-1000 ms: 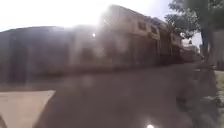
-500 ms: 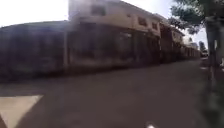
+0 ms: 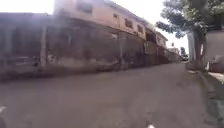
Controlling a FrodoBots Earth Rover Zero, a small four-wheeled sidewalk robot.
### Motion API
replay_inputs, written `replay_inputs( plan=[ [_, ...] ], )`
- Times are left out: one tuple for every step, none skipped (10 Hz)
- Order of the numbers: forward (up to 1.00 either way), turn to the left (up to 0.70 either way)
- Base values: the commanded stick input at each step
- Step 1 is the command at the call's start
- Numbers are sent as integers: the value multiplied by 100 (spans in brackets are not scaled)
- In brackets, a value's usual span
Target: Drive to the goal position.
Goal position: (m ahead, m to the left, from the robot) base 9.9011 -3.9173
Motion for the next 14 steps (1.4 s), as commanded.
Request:
replay_inputs(
  plan=[
    [100,-27],
    [100,-27],
    [100,-27],
    [100,-27],
    [100,-27],
    [100,-27],
    [100,-27],
    [100,-27],
    [100,0],
    [100,0],
    [100,0],
    [100,0],
    [100,0],
    [100,0]
  ],
)
